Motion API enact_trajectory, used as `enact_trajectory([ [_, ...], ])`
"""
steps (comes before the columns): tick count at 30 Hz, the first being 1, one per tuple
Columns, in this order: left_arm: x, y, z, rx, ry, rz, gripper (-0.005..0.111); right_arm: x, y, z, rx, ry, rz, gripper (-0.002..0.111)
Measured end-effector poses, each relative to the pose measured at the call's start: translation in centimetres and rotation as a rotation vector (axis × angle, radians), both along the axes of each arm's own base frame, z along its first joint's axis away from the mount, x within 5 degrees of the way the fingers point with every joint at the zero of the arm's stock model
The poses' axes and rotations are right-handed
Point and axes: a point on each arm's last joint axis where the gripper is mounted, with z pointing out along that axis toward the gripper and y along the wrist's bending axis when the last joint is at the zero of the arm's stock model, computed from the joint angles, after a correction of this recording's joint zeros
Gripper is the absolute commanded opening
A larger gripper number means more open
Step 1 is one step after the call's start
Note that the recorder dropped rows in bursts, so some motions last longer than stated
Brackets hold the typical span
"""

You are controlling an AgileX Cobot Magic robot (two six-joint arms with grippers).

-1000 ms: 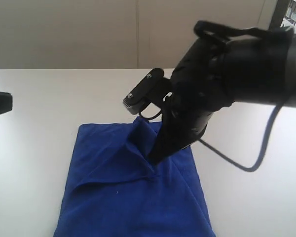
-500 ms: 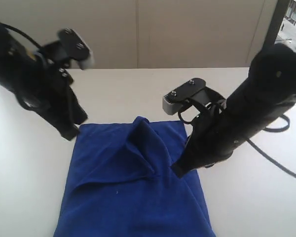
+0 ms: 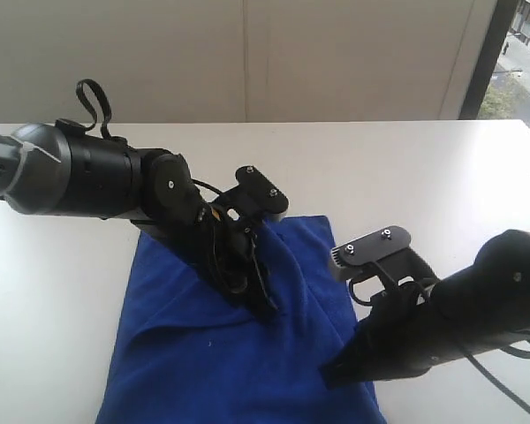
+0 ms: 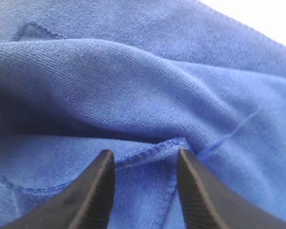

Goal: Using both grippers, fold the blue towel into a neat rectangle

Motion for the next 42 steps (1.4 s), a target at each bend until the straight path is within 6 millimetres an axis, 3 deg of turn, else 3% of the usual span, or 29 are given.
enact_trajectory([
  [14,0.0,-0.2,-0.1,-0.131,0.216,0.360,0.048,-1.2,2.2,0.0,0.003,-0.005,0.106,0.000],
  [28,-0.1,-0.2,-0.3,-0.136,0.262,0.414,0.048,-2.2,2.0,-2.3,-0.045,0.028,0.108,0.000],
  [38,0.4,-0.5,-2.7,-0.129,0.287,0.481,0.048,-2.1,2.0,-2.2,-0.047,0.022,0.114,0.000],
  [42,0.6,-0.5,-2.7,-0.141,0.280,0.492,0.034,-2.1,2.0,-2.2,-0.050,0.016,0.120,0.000],
])
